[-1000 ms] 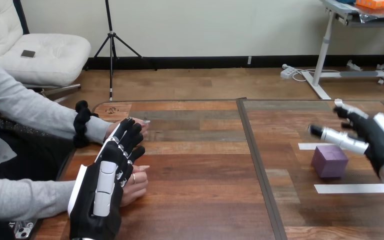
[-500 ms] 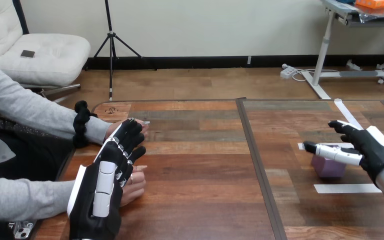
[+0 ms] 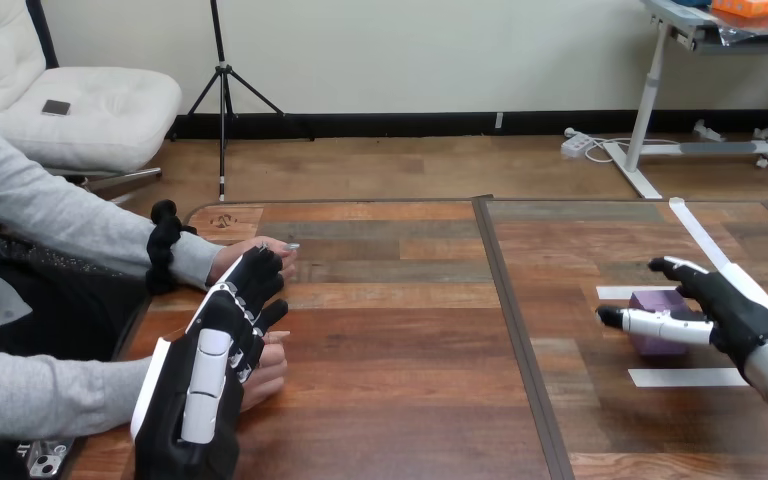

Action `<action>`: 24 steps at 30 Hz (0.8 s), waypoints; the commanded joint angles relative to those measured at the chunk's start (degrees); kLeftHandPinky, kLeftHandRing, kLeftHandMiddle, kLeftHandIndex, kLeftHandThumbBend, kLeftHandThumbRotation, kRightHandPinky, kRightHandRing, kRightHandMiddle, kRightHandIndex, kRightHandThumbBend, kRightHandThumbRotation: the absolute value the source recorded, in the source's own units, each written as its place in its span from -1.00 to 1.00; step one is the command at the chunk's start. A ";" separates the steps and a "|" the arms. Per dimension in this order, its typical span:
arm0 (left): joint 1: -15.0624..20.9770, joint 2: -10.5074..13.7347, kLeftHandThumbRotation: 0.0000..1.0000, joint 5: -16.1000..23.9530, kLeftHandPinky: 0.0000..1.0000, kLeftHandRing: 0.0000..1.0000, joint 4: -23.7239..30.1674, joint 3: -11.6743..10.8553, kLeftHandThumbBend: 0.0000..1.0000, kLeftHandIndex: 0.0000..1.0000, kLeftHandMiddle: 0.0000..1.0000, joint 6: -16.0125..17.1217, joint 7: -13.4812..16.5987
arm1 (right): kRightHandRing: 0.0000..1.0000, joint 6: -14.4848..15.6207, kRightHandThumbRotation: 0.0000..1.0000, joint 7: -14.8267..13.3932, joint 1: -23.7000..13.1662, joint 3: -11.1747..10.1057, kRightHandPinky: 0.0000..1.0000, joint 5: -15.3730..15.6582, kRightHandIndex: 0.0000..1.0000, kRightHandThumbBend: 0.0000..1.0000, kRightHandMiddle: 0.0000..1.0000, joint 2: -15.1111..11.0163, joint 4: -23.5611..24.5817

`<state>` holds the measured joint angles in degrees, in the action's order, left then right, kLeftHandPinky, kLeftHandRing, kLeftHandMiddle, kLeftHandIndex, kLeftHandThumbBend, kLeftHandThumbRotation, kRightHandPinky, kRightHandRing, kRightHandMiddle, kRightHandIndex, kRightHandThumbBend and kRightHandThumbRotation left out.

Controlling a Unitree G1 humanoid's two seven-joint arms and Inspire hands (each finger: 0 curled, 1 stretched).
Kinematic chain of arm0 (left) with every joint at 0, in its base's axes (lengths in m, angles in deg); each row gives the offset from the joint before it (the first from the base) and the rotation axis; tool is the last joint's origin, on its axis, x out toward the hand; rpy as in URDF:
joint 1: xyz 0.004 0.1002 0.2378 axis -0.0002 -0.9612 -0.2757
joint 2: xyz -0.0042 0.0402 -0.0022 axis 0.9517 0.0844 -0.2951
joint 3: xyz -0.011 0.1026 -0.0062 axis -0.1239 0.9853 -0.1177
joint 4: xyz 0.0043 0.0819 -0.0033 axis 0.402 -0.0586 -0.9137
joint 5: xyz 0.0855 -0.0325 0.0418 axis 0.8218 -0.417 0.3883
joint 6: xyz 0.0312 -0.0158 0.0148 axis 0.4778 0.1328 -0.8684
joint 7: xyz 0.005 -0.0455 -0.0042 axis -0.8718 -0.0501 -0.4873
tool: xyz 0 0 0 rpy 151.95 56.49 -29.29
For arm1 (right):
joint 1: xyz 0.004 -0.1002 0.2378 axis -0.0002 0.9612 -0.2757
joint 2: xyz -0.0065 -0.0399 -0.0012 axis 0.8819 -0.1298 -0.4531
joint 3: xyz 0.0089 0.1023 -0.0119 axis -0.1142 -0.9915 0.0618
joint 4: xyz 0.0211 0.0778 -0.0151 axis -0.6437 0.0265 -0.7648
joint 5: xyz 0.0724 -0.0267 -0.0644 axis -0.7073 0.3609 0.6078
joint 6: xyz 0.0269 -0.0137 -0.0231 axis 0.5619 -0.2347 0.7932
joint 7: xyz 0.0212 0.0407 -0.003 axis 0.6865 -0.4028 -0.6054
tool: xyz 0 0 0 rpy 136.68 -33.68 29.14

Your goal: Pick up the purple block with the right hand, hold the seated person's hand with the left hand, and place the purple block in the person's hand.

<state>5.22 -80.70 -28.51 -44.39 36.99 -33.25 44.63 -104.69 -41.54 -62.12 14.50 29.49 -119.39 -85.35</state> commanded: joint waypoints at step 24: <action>1.70 0.76 0.79 -2.52 0.74 0.86 3.02 -0.30 0.37 0.72 0.80 -0.36 -2.30 | 0.64 -1.90 -0.65 -6.07 -0.63 3.41 0.45 1.64 0.62 1.00 0.68 1.02 0.74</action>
<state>5.11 -80.45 -29.81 -44.20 37.00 -33.45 42.96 -105.02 -45.35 -61.63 16.74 30.06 -119.28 -85.35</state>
